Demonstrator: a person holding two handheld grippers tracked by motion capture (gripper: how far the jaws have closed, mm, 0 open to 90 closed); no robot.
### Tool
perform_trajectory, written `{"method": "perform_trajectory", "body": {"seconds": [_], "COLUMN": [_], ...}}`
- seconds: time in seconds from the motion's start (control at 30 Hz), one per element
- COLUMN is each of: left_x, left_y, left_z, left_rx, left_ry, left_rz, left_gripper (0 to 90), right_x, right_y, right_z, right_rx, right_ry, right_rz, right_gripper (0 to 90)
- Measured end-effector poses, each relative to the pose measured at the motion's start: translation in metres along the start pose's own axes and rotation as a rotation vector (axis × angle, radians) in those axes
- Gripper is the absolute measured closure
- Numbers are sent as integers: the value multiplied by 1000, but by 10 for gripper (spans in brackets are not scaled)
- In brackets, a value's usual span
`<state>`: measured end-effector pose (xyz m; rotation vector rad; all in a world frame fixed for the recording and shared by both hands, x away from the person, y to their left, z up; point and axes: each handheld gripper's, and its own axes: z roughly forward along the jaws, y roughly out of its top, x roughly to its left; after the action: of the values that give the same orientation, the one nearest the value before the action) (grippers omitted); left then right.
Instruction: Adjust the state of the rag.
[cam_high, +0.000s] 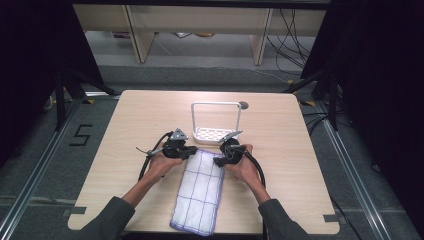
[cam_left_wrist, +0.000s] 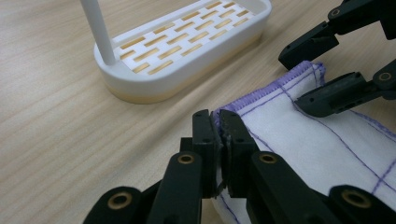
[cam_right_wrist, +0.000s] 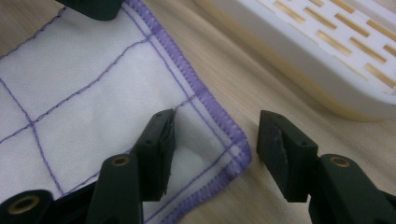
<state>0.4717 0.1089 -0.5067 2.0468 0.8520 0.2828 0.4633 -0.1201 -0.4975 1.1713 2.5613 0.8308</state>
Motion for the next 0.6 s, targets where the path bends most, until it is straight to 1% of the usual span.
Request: {"method": "perform_trajectory", "body": {"seconds": [0.03, 0.07, 0.13, 0.17, 0.2, 0.23, 0.27, 0.3, 0.33, 0.37, 0.4, 0.43, 0.47, 0.5, 0.53, 0.57, 0.6], "left_x": [2, 2, 3, 3, 2, 3, 2, 2, 2, 4, 3, 4, 3, 3, 3, 3, 3], "left_y": [0, -1, -2, -2, -3, -3, -3, -3, -3, -2, -2, -1, -1, -1, 0, 0, 0], "left_z": [-1, -1, 0, 0, 1, 1, 1, 0, 0, -2, -2, -4, -4, -5, -6, -6, -7], "left_rx": [16, 19, 18, 17, 1, 9, 3, -2, -1, 16, 3, 10, 5, 4, 1, 0, -1], "left_ry": [-2, -5, -8, -8, -9, -12, -7, -6, -6, -11, -4, -18, -12, -16, -17, -9, -15], "left_rz": [17, 17, 14, 13, -8, -2, -5, -8, -5, 14, 6, 6, 8, 10, 10, 13, 11], "left_gripper": [850, 850, 850, 850, 850, 850, 851, 851, 851, 851, 851, 852, 852, 853, 853, 854, 854], "right_x": [1, 1, 1, 1, 1, 1, 2, 2, 3, 3, 3, 3, 3, 4, 4, 5, 6], "right_y": [0, 0, 0, -1, 0, 0, -1, -1, -1, -2, -2, -2, -2, -2, -2, -1, 0], "right_z": [0, 0, 0, 0, 1, 1, 0, 0, 0, 0, 1, 1, 0, 0, -2, -2, -3], "right_rx": [4, 3, -4, -6, 1, 2, -9, -16, -14, -20, -30, -30, -31, -33, -35, -40, -45], "right_ry": [5, 9, 18, 13, -1, 4, 38, 37, 45, 63, 83, 67, 90, 80, 83, 89, 90], "right_rz": [-4, -6, -3, -6, -7, -2, -9, -13, 6, 5, 4, 18, 8, 9, 0, -4, -5], "right_gripper": [494, 507, 536, 560, 591, 626, 662, 704, 760, 792, 809, 823, 833, 839, 841, 843, 845]}}
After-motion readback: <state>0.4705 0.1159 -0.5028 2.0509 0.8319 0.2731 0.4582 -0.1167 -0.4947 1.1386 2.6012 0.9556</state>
